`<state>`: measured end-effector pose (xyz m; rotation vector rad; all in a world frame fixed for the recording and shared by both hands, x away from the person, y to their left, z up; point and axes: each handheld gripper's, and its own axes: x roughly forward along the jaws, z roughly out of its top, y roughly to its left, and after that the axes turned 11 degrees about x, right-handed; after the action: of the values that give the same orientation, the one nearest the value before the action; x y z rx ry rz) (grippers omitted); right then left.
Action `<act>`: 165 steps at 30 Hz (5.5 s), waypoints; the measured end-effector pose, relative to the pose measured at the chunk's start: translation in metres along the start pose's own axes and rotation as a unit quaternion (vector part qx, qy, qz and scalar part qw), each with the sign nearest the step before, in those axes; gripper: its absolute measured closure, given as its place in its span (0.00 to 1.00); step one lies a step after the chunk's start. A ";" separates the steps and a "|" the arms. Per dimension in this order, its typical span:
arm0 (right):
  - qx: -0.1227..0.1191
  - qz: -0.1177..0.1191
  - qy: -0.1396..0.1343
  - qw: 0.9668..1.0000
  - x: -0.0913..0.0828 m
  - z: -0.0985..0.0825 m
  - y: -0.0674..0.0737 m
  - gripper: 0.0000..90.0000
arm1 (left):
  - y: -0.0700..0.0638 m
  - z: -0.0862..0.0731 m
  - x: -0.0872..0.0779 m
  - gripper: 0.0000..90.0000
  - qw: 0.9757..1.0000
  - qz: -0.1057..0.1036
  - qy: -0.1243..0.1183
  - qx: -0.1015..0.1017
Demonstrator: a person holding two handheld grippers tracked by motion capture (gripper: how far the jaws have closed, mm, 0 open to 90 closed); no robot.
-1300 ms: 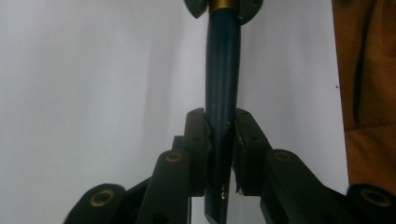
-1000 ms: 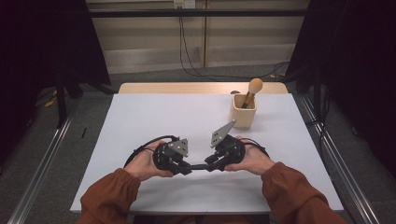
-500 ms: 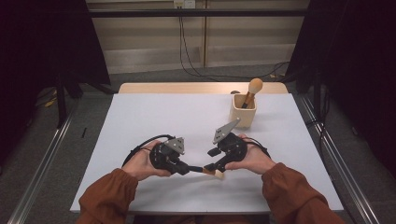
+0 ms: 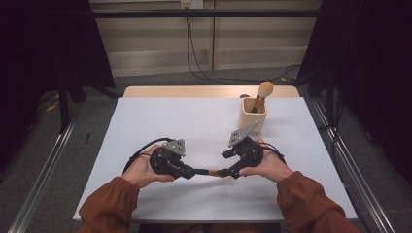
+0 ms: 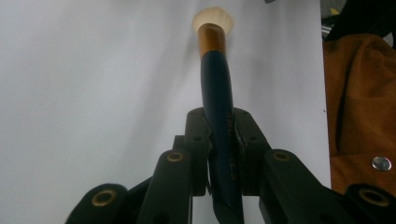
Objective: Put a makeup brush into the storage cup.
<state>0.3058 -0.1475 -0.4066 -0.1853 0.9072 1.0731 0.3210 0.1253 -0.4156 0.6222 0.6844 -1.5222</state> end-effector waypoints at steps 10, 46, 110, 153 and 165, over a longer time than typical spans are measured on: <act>0.019 -0.011 -0.032 0.999 -0.014 -0.005 -0.002 0.21 | -0.002 -0.013 -0.014 0.87 0.998 0.027 -0.058 -0.023; 0.060 0.006 -0.154 0.986 -0.018 -0.045 -0.003 0.11 | -0.008 -0.024 -0.040 0.87 0.975 0.087 -0.193 -0.060; 0.060 0.100 -0.324 0.939 0.009 -0.032 0.004 0.45 | -0.010 -0.010 -0.017 0.87 0.964 0.069 -0.254 -0.044; 0.103 0.152 -0.347 0.920 0.006 -0.032 -0.003 0.76 | -0.013 -0.011 0.007 0.87 0.966 0.070 -0.249 -0.001; 0.117 0.178 -0.355 0.910 0.005 -0.030 -0.003 0.83 | -0.012 -0.011 0.010 0.83 0.966 0.078 -0.248 -0.008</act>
<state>0.2921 -0.1617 -0.4303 0.5660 0.3969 1.2301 0.3086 0.1267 -0.4295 0.2536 0.2564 -1.4451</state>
